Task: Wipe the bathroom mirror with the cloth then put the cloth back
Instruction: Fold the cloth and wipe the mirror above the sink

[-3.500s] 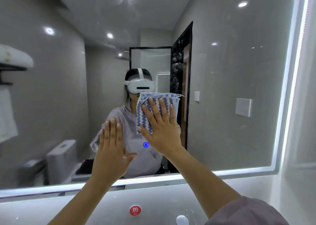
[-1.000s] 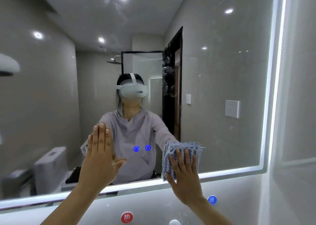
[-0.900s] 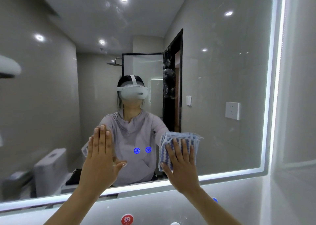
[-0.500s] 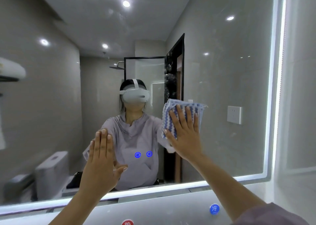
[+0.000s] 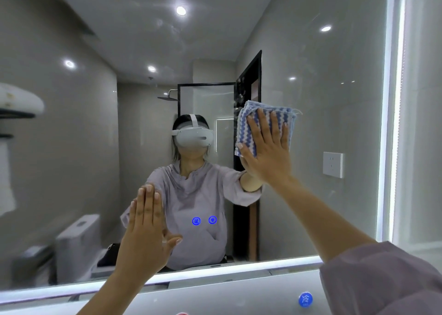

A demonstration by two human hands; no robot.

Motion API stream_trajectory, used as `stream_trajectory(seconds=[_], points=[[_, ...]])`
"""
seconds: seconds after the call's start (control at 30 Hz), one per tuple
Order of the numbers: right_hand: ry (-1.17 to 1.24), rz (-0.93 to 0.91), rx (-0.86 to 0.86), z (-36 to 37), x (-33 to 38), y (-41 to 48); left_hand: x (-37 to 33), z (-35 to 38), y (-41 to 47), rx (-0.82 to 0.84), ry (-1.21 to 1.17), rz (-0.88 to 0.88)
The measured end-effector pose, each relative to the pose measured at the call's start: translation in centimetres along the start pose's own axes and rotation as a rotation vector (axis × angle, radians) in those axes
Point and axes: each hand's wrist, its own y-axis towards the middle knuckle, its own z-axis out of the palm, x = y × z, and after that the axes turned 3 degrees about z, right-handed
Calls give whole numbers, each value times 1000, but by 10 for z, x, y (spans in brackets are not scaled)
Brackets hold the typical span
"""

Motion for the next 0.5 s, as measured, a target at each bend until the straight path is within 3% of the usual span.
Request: stream_trajectory(seconds=[0.27,0.5], points=[[2,53,-16,0,23,1,-1,2,-1,-6,-9,-12],[28,30,68,-4,89,15,0,1,-1,-60,-11,-8]])
